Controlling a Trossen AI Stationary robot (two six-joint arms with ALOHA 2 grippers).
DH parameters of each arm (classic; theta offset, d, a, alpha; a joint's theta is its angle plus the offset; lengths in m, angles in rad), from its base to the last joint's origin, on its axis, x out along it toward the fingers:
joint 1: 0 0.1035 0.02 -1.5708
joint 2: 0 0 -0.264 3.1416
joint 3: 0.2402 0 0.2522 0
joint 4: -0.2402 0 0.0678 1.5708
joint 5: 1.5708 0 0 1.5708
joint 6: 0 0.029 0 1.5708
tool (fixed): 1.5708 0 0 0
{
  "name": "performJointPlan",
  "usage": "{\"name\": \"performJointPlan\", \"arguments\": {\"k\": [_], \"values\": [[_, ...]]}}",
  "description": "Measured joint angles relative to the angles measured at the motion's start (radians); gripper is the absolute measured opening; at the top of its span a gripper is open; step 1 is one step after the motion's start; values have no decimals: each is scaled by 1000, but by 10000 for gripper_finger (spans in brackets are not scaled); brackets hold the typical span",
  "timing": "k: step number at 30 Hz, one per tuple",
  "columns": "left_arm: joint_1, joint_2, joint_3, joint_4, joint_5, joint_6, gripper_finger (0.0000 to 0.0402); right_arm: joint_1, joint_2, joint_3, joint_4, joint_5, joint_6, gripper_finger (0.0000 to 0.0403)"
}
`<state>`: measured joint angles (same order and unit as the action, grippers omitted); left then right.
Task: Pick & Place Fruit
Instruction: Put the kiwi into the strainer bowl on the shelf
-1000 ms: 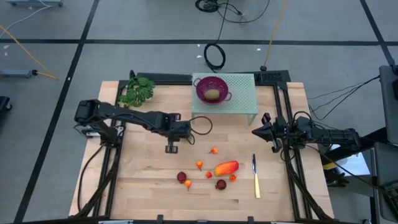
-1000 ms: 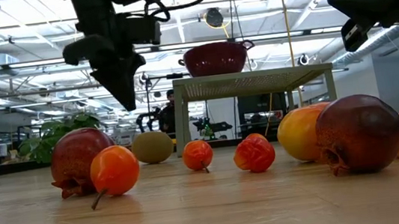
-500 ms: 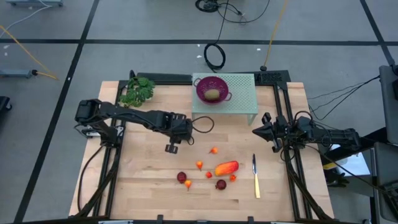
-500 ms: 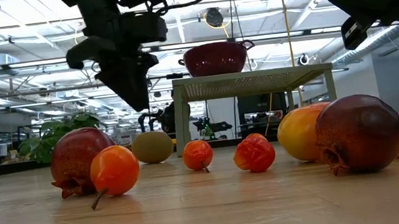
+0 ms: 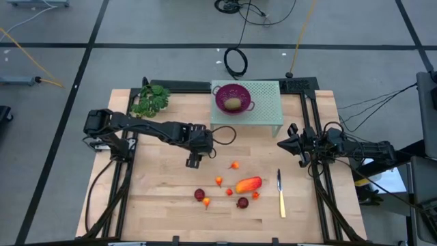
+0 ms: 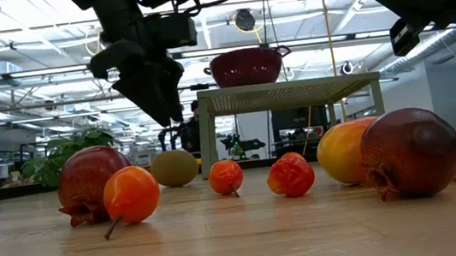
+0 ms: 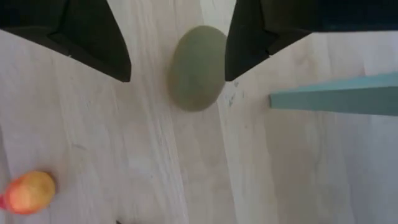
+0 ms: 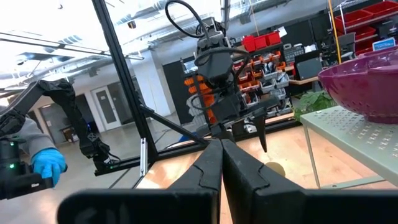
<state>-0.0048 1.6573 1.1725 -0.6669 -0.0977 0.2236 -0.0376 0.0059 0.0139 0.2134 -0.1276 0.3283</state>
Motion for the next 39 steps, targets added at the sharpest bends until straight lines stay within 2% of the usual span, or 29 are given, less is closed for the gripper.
{"name": "performJointPlan", "arguments": {"k": [11, 17, 21, 26, 29, 39], "values": [[2, 0, 0, 25, -15, -13, 276, 0, 0, 0, 0, 0, 3, 4], [30, 0, 0, 13, 49, -43, 282, 0, 0, 0, 0, 0, 4, 4], [51, 0, 0, 12, 57, -28, 312, 0, 0, 0, 0, 0, 4, 4], [65, 0, 0, 13, 96, 13, 373, 0, 0, 0, 0, 0, 4, 4], [64, 0, 0, 17, 80, 14, 396, 0, 0, 0, 0, 0, 4, 4], [64, 0, -29, 79, 63, 11, 364, 0, 0, 0, 0, 0, 4, 4]]}}
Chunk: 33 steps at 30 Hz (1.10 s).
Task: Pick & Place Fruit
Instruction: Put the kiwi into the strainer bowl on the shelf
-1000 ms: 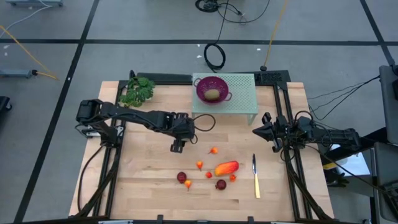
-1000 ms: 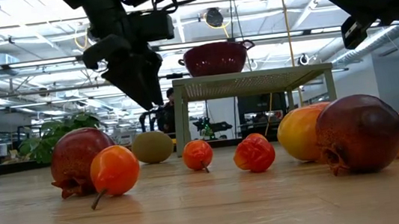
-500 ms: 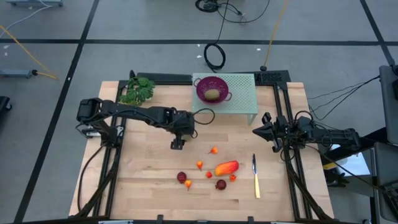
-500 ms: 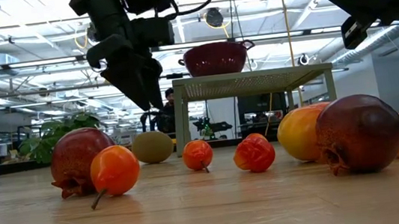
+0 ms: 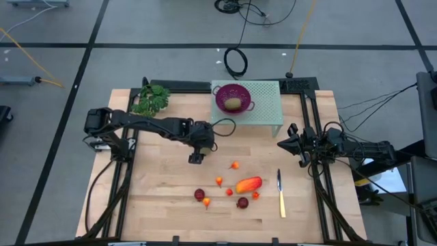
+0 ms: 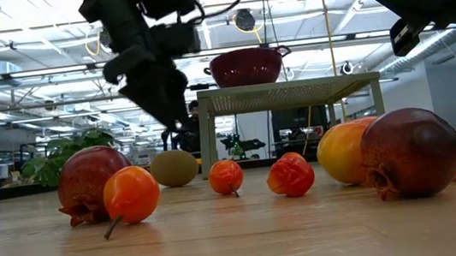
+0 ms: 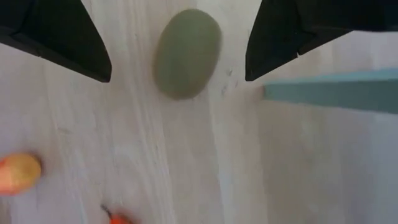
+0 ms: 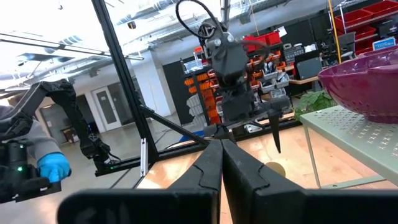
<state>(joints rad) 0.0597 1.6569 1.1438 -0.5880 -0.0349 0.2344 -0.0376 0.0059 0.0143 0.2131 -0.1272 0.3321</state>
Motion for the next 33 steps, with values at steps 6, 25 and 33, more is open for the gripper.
{"name": "performJointPlan", "arguments": {"k": [6, 25, 33], "values": [[0, 0, -71, 23, -16, 53, 361, 0, 0, 0, 0, 0, 0, 4], [3, 66, -85, 119, -19, 53, 361, 0, 0, 0, -1, 0, 0, 4], [3, 130, -85, 111, -37, 67, 361, 0, 0, 0, -1, 0, 8, 4]]}}
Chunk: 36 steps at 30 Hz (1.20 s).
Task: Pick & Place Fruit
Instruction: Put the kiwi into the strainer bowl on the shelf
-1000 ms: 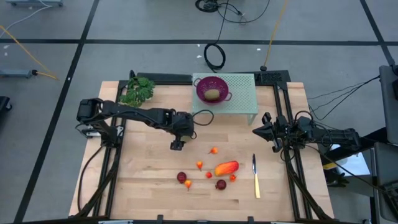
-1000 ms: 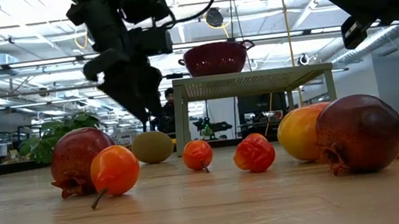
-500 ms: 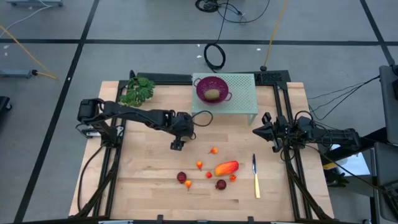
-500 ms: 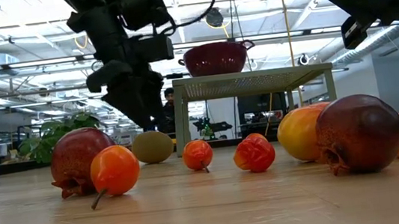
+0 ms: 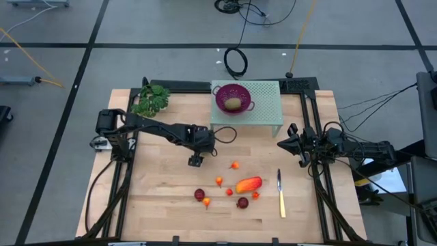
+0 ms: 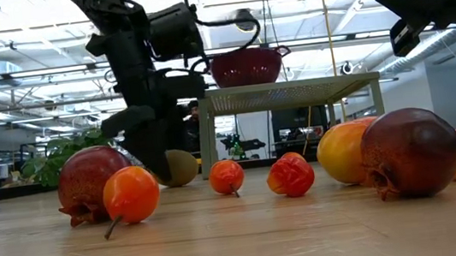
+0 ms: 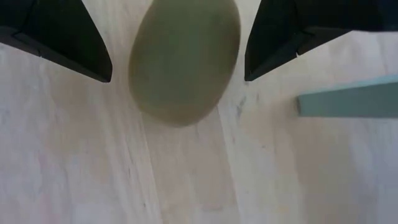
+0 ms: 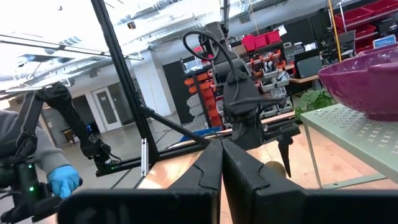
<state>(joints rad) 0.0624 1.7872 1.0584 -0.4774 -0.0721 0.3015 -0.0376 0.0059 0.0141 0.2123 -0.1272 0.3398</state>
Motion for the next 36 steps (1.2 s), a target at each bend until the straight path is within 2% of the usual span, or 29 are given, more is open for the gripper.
{"name": "performJointPlan", "arguments": {"k": [26, 30, 36], "values": [[-22, 19, 2, -48, -82, 3, 359, 0, 0, 0, 0, 0, 0, 4], [-23, 19, 2, -50, -86, 0, 340, 0, 0, 0, 0, 0, 0, 4], [-21, 19, 2, -51, -96, -11, 275, 0, 0, 0, 0, 0, 0, 4]]}}
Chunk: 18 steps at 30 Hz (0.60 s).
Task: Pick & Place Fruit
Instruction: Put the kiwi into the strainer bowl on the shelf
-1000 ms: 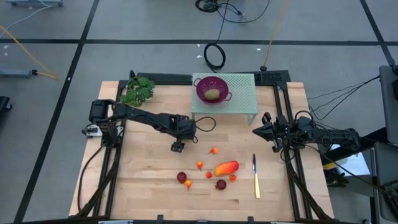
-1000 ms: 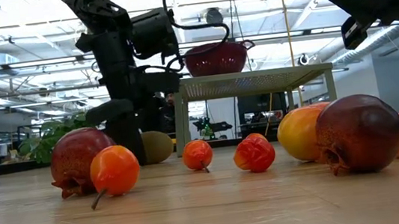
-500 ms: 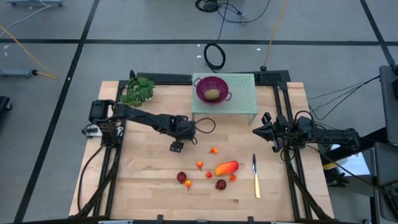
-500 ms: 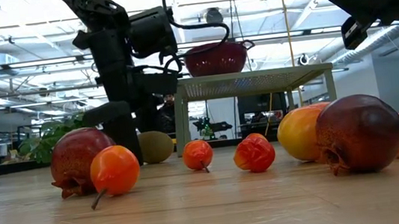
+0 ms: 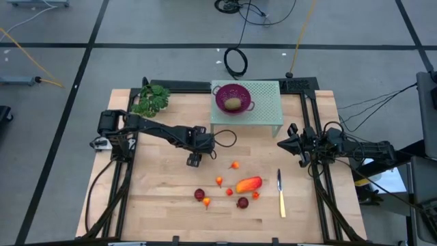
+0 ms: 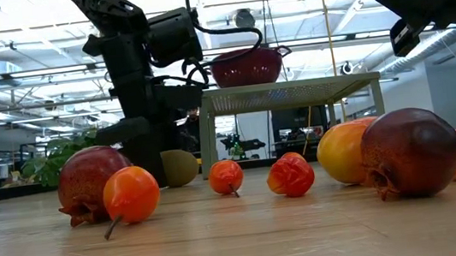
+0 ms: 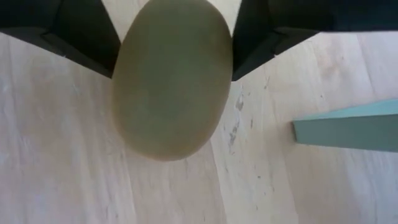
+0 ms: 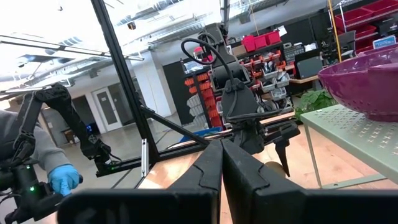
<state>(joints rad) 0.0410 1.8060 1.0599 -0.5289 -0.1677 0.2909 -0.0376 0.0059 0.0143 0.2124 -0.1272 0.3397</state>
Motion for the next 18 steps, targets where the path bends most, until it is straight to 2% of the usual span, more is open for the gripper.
{"name": "performJointPlan", "arguments": {"k": [5, 8, 14, 18], "values": [[-1, -4, 0, 0, 2, -6, 224, 0, 0, 0, 0, 0, 0, 4], [-2, -8, 0, 1, 3, -12, 209, 0, 0, 0, 0, 0, 0, 4], [-5, -8, 32, -30, -12, -40, 219, 0, 0, 0, 0, 0, 0, 4], [-13, -8, 109, -149, -47, -83, 221, 0, 0, 0, 0, 0, 0, 4]]}}
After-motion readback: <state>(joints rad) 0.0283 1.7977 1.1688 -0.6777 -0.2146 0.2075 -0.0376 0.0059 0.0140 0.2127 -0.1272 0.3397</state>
